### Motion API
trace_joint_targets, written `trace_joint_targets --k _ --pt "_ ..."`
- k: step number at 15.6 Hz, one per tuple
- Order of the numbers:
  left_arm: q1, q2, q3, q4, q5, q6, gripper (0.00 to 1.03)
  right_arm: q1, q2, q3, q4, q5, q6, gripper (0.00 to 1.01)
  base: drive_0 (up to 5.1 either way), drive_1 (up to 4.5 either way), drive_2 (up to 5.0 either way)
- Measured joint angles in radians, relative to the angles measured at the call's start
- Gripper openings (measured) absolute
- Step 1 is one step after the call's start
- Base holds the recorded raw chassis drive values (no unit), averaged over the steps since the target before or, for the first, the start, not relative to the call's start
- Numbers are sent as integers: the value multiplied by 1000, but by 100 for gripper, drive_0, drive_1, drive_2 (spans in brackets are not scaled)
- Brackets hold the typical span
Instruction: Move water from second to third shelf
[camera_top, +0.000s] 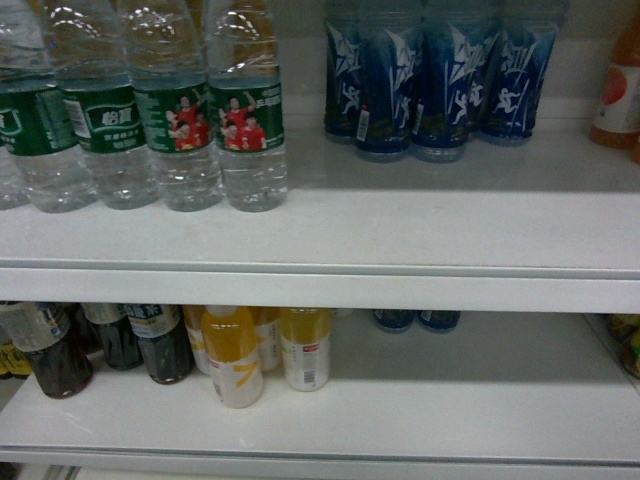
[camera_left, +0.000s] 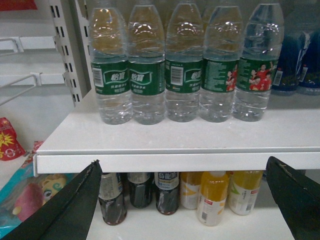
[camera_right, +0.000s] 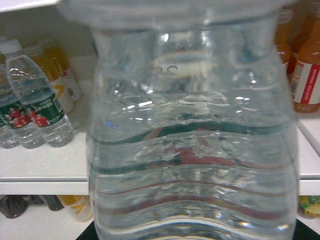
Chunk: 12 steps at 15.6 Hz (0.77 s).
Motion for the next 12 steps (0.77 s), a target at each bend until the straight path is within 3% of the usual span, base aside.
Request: trace_joint_targets --k 12 --pt "0 0 0 0 0 0 98 0 0 0 -2 0 0 43 -429 209 209"
